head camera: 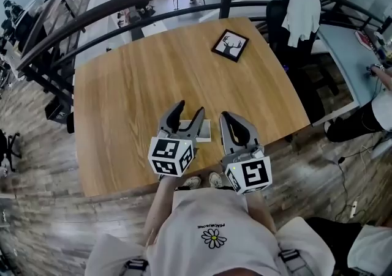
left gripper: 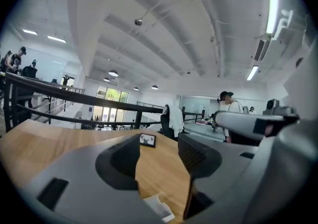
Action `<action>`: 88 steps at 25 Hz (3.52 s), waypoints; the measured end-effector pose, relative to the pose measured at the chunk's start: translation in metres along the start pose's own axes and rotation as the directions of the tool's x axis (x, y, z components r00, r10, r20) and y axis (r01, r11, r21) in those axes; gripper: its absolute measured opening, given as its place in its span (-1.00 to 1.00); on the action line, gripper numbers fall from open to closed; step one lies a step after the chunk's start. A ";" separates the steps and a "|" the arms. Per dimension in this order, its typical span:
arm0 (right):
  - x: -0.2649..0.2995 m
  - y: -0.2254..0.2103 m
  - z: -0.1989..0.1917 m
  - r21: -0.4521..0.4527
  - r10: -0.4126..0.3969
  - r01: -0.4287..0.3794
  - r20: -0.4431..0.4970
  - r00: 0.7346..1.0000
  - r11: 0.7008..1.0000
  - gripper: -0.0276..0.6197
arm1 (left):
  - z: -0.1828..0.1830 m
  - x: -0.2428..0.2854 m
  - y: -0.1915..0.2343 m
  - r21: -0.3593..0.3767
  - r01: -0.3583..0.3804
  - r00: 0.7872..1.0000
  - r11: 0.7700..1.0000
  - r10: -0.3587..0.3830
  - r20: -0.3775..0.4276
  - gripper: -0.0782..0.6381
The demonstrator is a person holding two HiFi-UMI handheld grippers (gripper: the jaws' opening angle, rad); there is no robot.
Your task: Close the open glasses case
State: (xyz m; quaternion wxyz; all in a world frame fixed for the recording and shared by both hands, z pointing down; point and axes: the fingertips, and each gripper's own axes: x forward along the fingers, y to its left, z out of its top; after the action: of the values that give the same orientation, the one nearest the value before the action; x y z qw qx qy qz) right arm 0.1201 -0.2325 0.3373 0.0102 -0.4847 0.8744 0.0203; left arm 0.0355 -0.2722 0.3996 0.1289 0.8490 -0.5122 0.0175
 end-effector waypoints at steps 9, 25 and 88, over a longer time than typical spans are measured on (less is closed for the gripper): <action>-0.003 -0.004 -0.010 0.013 -0.017 0.018 -0.027 1.000 1.000 -0.89 | -0.079 0.020 0.028 -0.071 -0.021 0.987 0.997 0.010 -0.162 -0.04; -0.020 -0.027 -0.020 -0.005 -0.123 0.123 -0.079 0.989 0.992 -0.89 | -0.167 0.039 0.047 -0.087 -0.022 0.925 0.996 -0.012 -0.380 -0.01; 0.011 -0.002 -0.004 -0.056 0.051 -0.053 -0.025 0.998 0.997 -0.89 | -0.030 -0.007 0.026 0.060 -0.050 0.995 0.997 0.055 -0.088 -0.18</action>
State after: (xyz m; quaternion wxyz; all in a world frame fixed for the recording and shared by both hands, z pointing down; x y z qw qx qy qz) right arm 0.1162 -0.2434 0.3406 -0.0141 -0.4620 0.8859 0.0394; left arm 0.0125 -0.2704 0.4322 0.1266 0.8368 -0.5275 0.0736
